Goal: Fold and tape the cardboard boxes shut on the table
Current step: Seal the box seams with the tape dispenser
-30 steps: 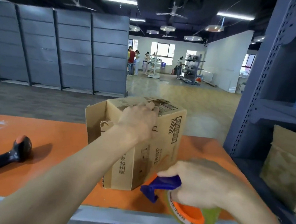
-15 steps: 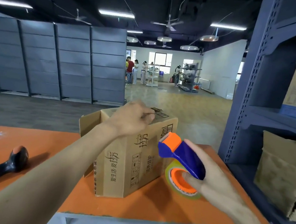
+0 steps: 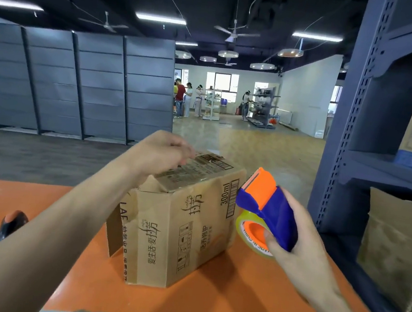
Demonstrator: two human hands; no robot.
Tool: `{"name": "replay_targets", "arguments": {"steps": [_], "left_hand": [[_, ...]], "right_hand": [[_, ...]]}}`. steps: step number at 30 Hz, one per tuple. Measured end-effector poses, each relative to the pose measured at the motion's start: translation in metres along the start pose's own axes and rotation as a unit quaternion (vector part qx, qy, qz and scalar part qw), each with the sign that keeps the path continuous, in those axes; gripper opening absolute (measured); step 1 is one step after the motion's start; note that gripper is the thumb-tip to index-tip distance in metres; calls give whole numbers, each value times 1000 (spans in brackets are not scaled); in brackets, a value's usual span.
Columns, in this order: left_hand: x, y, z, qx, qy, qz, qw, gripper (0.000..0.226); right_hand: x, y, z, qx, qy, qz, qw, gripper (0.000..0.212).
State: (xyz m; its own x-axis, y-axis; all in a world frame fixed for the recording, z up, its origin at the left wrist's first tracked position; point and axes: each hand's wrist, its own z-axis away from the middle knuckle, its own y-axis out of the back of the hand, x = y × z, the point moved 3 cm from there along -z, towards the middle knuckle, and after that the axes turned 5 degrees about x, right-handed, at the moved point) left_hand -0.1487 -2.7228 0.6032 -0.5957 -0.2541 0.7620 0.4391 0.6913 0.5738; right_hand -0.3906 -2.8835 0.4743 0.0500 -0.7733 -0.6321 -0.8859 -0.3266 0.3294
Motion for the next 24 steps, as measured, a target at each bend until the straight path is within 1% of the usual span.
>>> {"name": "replay_targets", "arguments": {"steps": [3, 5, 8, 10, 12, 13, 16, 19, 21, 24], "left_hand": [[-8, -4, 2, -19, -1, -8, 1000, 15], [-9, -5, 3, -5, -9, -12, 1000, 16], [-15, -1, 8, 24, -10, -37, 999, 19], [-22, 2, 13, 39, 6, -80, 996, 17], [-27, 7, 19, 53, 36, -115, 991, 12], [-28, 9, 21, 55, 54, -112, 991, 12], [-29, 12, 25, 41, 117, -42, 991, 28], [-28, 13, 23, 31, 150, 9, 988, 51], [-25, 9, 19, 28, 153, 13, 988, 63], [-20, 4, 16, 35, 148, -41, 987, 79]], "right_hand": [[-1, -10, -9, -10, 4, 31, 999, 78], [-3, -16, -17, -19, -3, 40, 999, 74], [1, -16, -32, -44, -29, 27, 998, 62], [1, -14, -45, -59, -55, 21, 996, 53], [-4, -16, -58, -85, -62, 14, 994, 52], [-8, -18, -65, -101, -60, 3, 993, 53], [-12, -29, -78, -136, -63, -17, 989, 48], [-9, -36, -80, -138, -78, -20, 987, 41], [-7, -40, -78, -141, -84, -20, 986, 40], [-6, -38, -81, -152, -93, -14, 984, 40]]}}
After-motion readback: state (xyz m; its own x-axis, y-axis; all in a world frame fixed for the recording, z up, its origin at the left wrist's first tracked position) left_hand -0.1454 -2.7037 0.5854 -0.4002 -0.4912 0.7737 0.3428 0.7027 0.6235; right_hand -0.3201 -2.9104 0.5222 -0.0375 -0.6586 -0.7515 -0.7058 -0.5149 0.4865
